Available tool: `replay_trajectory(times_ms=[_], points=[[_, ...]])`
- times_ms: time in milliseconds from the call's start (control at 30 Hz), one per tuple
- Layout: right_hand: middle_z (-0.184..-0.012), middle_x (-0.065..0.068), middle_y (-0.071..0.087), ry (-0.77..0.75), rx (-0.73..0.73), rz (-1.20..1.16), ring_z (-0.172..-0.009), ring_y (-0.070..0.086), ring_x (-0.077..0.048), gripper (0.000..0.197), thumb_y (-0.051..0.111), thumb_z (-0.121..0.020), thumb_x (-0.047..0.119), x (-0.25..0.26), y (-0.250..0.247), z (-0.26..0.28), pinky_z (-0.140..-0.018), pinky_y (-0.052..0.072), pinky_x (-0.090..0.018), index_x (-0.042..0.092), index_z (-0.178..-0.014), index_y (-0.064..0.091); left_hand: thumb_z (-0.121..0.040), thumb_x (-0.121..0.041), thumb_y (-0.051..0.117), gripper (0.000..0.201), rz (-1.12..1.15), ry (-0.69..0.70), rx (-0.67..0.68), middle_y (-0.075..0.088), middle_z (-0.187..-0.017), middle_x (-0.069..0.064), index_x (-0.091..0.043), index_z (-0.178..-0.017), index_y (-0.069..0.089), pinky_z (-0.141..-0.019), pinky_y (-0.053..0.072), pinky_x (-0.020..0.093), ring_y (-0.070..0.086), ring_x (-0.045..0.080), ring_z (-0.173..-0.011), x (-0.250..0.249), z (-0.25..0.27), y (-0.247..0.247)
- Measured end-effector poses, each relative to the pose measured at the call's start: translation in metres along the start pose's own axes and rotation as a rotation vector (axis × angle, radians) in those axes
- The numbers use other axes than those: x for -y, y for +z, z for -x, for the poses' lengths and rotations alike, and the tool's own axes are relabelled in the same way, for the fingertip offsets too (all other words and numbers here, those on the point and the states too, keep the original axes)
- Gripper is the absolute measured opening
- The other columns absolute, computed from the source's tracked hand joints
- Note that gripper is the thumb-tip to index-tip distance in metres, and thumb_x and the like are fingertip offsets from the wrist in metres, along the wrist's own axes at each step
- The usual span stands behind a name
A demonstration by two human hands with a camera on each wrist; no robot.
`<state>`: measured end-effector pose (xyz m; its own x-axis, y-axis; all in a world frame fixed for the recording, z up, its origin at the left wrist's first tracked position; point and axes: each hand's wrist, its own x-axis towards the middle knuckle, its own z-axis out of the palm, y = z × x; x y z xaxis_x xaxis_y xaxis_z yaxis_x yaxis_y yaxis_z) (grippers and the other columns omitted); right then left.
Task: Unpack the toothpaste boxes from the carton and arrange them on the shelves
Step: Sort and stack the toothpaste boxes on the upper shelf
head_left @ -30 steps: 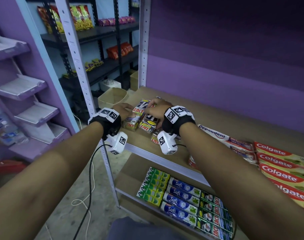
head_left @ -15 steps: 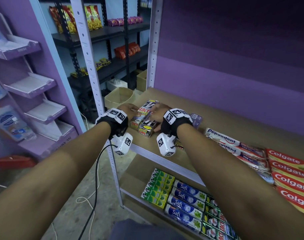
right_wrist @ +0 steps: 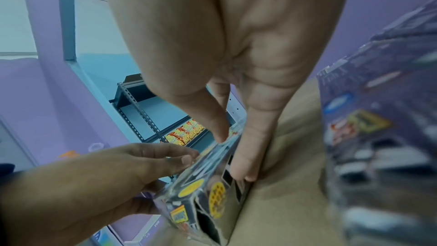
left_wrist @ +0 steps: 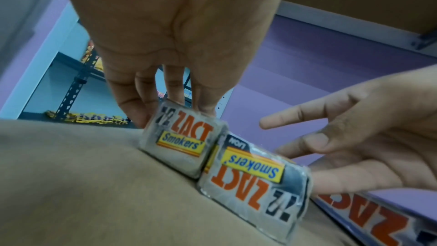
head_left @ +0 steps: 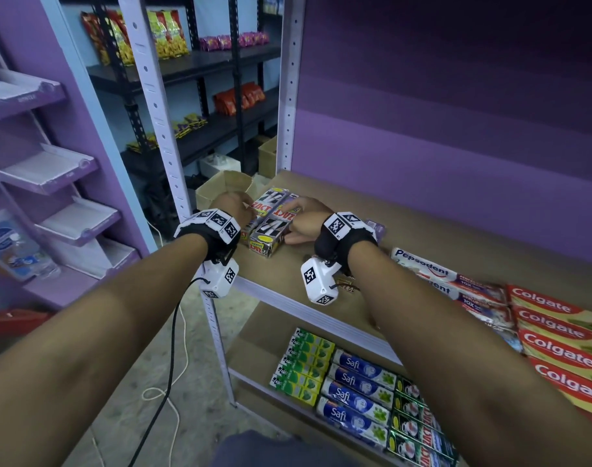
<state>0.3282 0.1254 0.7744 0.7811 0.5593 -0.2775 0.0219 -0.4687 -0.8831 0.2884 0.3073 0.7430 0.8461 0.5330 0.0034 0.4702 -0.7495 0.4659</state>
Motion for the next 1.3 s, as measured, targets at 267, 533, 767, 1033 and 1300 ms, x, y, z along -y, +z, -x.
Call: replay_trajectory(times_ms=[267, 533, 767, 1033, 1300], points=[[-0.104, -0.015, 0.055, 0.015, -0.016, -0.003, -0.075, 0.069, -0.034, 0.037, 0.035, -0.094, -0.012, -0.006, -0.069, 0.023, -0.076, 0.060, -0.046, 0.014, -0.105, 0.058, -0.088, -0.041, 0.066, 0.027, -0.155, 0.235, 0.026, 0.061, -0.128, 0.002, -0.030, -0.112, 0.068, -0.096, 0.050, 0.036, 0.059, 0.025, -0.112, -0.047, 0.022, -0.003], [-0.084, -0.016, 0.068, -0.003, -0.152, 0.287, -0.065, 0.066, -0.028, 0.038, 0.037, -0.089, -0.004, -0.034, -0.127, 0.051, -0.067, 0.061, -0.042, 0.022, -0.093, 0.065, -0.084, -0.043, 0.069, 0.031, -0.100, 0.508, 0.231, 0.069, -0.108, -0.002, -0.022, -0.108, 0.069, -0.095, 0.047, 0.027, 0.062, 0.020, -0.105, -0.103, 0.058, 0.023], [-0.073, 0.002, 0.069, -0.048, -0.096, 0.618, -0.050, 0.062, -0.012, 0.033, 0.055, -0.082, 0.000, -0.047, -0.144, 0.080, -0.049, 0.051, -0.024, 0.027, -0.092, 0.071, -0.072, -0.075, 0.064, 0.089, -0.349, 0.519, 0.481, 0.052, -0.134, 0.009, -0.032, -0.145, 0.038, -0.102, 0.045, 0.040, 0.053, 0.029, -0.119, -0.121, 0.063, 0.035], [-0.109, 0.002, 0.061, -0.174, 0.042, 0.918, -0.093, 0.062, -0.018, 0.041, 0.076, -0.077, 0.007, -0.044, -0.123, 0.091, -0.077, 0.051, -0.027, 0.026, -0.112, 0.067, -0.060, -0.067, 0.081, 0.116, -0.267, 0.415, 0.680, 0.033, -0.157, -0.003, -0.041, -0.153, 0.018, -0.113, 0.036, 0.043, 0.040, 0.024, -0.139, -0.115, 0.065, 0.022], [-0.123, -0.005, 0.058, -0.226, 0.238, 1.096, -0.105, 0.061, -0.025, 0.067, 0.078, -0.071, 0.001, -0.046, -0.093, 0.092, -0.088, 0.054, -0.038, 0.029, -0.129, 0.057, -0.067, -0.033, 0.087, 0.089, -0.044, 0.291, 0.650, 0.051, -0.138, -0.005, -0.039, -0.144, 0.042, -0.082, 0.060, 0.037, 0.060, 0.019, -0.111, -0.099, 0.064, 0.006]])
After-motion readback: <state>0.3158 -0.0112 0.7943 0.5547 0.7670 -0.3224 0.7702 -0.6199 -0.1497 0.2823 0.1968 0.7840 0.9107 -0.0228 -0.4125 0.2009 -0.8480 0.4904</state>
